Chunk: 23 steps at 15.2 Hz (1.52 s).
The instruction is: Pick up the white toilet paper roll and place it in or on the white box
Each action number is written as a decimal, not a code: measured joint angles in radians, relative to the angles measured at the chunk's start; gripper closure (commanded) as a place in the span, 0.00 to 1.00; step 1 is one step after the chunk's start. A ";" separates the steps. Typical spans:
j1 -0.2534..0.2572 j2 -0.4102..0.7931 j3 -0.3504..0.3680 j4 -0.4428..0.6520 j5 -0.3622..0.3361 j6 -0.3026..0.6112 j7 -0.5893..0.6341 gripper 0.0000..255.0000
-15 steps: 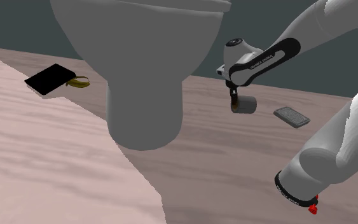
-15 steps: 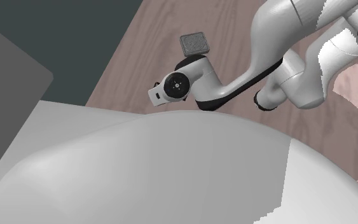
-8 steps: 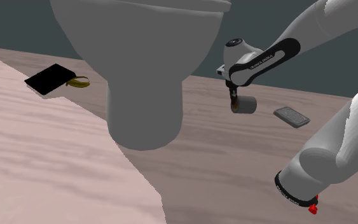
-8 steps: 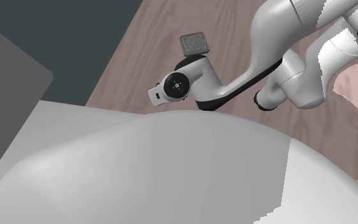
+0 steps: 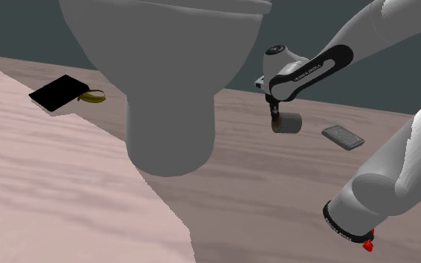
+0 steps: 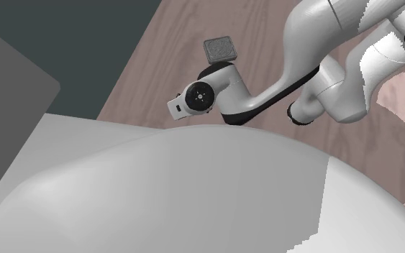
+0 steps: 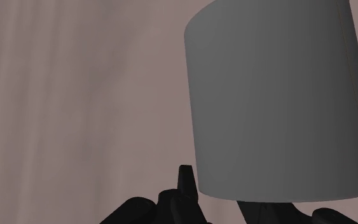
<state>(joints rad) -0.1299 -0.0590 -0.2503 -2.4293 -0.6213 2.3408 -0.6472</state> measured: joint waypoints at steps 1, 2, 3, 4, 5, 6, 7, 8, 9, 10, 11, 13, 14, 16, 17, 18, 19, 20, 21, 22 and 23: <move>0.001 -0.005 0.000 0.003 0.003 -0.006 -0.004 1.00; 0.002 -0.012 0.002 0.005 0.006 -0.016 -0.008 1.00; 0.003 -0.022 0.003 0.008 0.011 -0.028 -0.014 1.00; 0.004 -0.030 0.004 0.012 0.014 -0.038 -0.020 1.00; 0.006 -0.037 0.005 0.018 0.019 -0.051 -0.026 1.00; 0.007 -0.047 0.006 0.022 0.024 -0.065 -0.033 1.00; 0.007 -0.059 0.006 0.025 0.027 -0.078 -0.042 1.00; 0.007 -0.066 0.006 0.031 0.031 -0.089 -0.048 1.00; 0.009 -0.074 0.008 0.036 0.035 -0.102 -0.054 1.00; 0.010 -0.082 0.009 0.040 0.038 -0.113 -0.058 1.00; 0.010 -0.092 0.010 0.044 0.041 -0.126 -0.065 1.00; 0.012 -0.108 0.012 0.057 0.049 -0.153 -0.078 1.00; 0.013 -0.117 0.012 0.063 0.053 -0.167 -0.086 1.00; 0.016 -0.129 0.016 0.076 0.060 -0.191 -0.095 1.00; 0.016 -0.132 0.015 0.086 0.063 -0.202 -0.103 1.00; 0.017 -0.138 0.016 0.095 0.067 -0.216 -0.109 1.00; 0.018 -0.144 0.018 0.098 0.069 -0.225 -0.112 1.00; 0.019 -0.152 0.019 0.107 0.073 -0.240 -0.119 1.00; 0.020 -0.160 0.021 0.111 0.075 -0.252 -0.123 1.00; 0.021 -0.168 0.022 0.119 0.078 -0.267 -0.129 1.00; 0.021 -0.172 0.023 0.129 0.081 -0.281 -0.136 1.00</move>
<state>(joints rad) -0.1087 -0.2314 -0.2276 -2.3001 -0.5400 2.0601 -0.7836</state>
